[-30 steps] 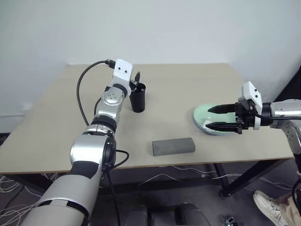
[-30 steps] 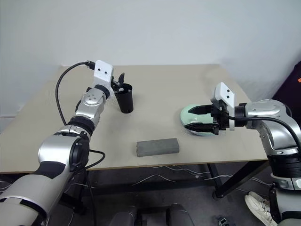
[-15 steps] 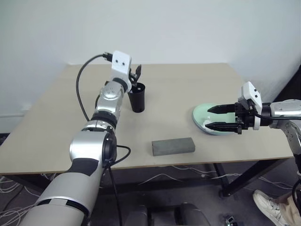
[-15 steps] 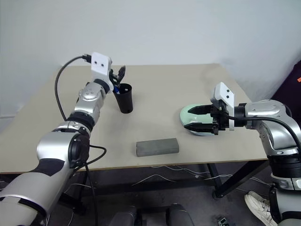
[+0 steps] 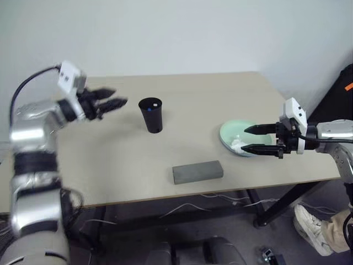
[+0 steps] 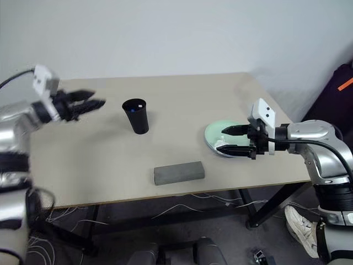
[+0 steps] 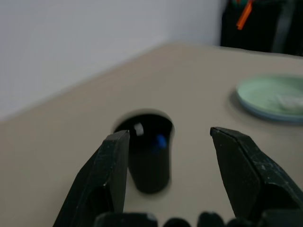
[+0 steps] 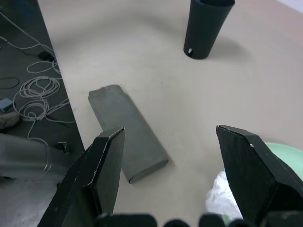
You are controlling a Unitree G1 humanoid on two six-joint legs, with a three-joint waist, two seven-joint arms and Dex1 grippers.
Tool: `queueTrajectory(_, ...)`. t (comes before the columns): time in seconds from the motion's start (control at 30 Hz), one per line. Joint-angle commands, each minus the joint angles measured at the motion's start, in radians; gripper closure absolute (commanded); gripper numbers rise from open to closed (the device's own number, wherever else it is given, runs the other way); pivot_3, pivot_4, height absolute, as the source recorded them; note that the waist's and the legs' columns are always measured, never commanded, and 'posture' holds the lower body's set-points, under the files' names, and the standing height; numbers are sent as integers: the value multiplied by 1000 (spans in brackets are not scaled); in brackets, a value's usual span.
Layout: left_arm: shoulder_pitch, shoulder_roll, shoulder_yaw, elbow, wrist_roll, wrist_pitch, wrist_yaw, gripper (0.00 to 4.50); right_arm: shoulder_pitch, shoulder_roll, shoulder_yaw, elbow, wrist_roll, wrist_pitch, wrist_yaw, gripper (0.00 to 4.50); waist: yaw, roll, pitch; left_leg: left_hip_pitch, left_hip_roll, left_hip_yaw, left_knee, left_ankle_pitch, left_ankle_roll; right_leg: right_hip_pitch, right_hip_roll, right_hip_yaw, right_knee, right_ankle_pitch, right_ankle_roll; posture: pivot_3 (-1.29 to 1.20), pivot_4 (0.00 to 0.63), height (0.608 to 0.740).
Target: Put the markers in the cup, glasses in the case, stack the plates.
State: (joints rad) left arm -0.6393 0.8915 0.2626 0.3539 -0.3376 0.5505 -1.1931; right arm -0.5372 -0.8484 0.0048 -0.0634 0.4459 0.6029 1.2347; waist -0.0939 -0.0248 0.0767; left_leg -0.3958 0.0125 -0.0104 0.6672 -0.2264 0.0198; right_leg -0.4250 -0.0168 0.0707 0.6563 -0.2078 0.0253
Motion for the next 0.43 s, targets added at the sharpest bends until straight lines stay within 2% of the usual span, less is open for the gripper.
queueTrajectory(0.03,135,115,148,-205,-110,140,-33,1648,1,-2,-38,-17,24,-2,-12,1164,0,0,0,0,2,0,0,0,0,0,0,0,0,0,-1,0,0,740)
queueTrajectory(0.17,458,185,407,-353,-158,266,-55,1648,26,29,-31,-64,38,20,-44,1164,0,2,0,3,6,-1,0,-1,-2,1,-5,-3,0,-2,-3,0,0,740)
queueTrajectory(0.27,623,169,573,-473,-201,360,-40,1648,27,53,-25,-107,58,48,-64,1164,1,1,0,4,6,0,-1,-2,-4,0,-14,-9,1,-1,-3,0,0,740)
queueTrajectory(0.43,744,90,669,-583,-251,407,33,1648,3,67,-6,-97,56,46,-65,1164,8,2,0,4,6,0,0,-2,-4,0,-23,-20,0,-1,-3,0,0,740)
